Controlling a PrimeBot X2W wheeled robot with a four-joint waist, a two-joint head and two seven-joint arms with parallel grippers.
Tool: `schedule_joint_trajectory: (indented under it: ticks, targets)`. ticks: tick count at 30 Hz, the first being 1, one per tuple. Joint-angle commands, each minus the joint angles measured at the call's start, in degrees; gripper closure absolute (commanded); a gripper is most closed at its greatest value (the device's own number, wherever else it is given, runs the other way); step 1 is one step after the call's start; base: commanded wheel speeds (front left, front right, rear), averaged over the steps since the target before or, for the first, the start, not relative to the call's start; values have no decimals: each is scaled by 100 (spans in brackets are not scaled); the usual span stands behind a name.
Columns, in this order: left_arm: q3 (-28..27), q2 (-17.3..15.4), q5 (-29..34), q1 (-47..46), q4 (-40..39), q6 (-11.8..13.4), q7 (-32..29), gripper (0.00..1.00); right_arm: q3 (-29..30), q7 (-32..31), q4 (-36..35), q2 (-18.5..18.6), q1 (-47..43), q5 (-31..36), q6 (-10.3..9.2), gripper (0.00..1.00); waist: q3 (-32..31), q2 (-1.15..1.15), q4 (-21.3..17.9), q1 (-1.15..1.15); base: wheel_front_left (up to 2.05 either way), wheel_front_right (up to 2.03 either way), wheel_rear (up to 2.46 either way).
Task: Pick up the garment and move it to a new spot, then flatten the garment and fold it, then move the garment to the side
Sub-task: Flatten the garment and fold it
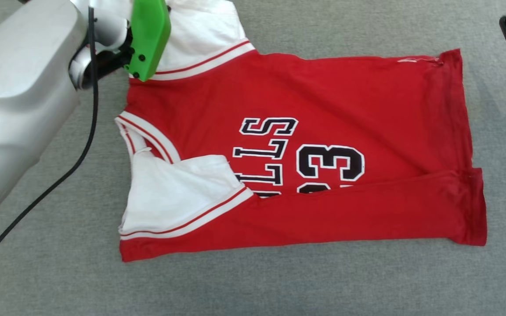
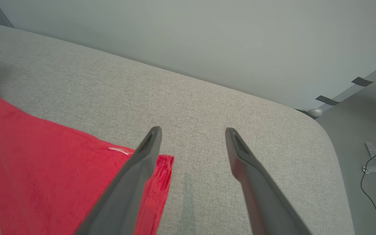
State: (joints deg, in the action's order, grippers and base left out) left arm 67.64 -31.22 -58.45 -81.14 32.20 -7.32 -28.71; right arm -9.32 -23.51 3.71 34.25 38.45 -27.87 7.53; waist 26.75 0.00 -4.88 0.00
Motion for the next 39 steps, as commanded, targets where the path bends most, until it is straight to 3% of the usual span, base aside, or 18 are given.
schedule_joint_trajectory:
  ticks: [1,6,11,21,26,27,28,39]
  targets:
    - [21,-14,57,117,-69,-16,84,100,-117,-249,144,94,178,-154,-4,0,-154,0,221,0,0,0,0]
    - [93,31,174,112,-367,-16,287,100,-684,-1473,727,481,493,-651,-4,0,-75,0,415,0,0,0,0]
    - [104,102,283,-7,-577,-11,403,100,-1035,-2121,1125,522,838,-921,-4,0,118,0,579,0,0,0,0]
    - [98,131,420,-189,-720,-6,570,100,-1518,-1975,2140,231,1241,-640,-4,0,451,0,741,0,0,0,0]
    - [105,90,390,-149,-644,-8,656,100,-1805,-1914,2531,133,1073,-857,-4,0,455,0,696,0,0,0,0]
    - [108,76,379,-128,-618,-9,674,100,-1818,-1850,2558,120,1065,-910,-4,55,434,0,673,0,0,0,0]
    - [116,58,364,-96,-584,-9,692,100,-1821,-1712,2583,121,1074,-932,-4,100,399,0,646,0,0,0,0]
    - [237,-88,183,733,-294,-13,1184,100,-1817,104,2602,41,765,-989,-4,100,-675,0,455,0,0,0,0]
